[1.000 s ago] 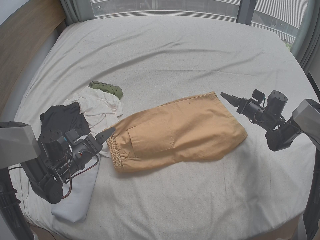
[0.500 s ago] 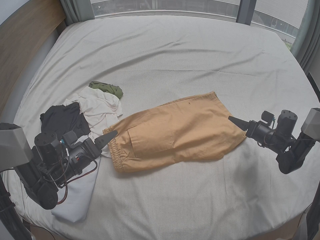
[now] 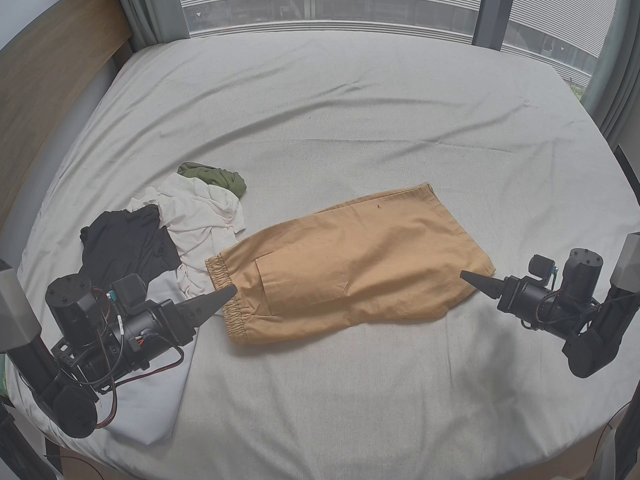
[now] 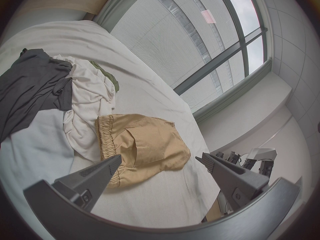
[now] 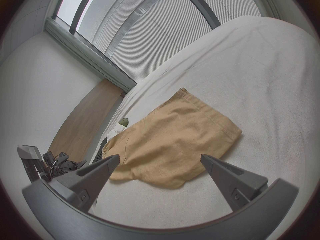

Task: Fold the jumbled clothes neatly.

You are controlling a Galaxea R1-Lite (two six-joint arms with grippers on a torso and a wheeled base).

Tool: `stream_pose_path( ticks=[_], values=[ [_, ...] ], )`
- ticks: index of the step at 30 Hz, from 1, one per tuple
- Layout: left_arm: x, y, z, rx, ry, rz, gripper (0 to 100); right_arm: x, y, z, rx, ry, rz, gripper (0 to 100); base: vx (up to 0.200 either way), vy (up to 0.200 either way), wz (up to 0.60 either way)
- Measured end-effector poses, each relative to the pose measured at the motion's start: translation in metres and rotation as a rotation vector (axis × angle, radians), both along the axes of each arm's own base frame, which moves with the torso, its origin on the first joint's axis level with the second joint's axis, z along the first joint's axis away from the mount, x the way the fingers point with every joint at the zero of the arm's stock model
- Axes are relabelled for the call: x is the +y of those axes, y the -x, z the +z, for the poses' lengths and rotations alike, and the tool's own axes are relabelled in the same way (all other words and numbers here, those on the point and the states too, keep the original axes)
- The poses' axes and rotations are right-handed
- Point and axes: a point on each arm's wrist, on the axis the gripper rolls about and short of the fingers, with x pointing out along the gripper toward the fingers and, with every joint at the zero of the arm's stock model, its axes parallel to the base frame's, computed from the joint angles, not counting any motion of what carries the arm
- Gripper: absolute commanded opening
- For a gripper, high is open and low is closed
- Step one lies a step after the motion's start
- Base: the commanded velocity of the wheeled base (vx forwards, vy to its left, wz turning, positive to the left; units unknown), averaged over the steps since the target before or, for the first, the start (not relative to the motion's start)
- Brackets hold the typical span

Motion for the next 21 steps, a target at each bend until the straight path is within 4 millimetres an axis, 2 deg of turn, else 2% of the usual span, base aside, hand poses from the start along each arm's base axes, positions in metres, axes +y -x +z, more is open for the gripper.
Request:
stream_pose_path(
  ticks=[21],
  values=[
    [0.0,0.0,-0.009,0.022,-0.037,0.004,100,0.004,-0.011,-0.039,0.115,0.011,0.01,100,0.0,0.0,0.0]
  ],
)
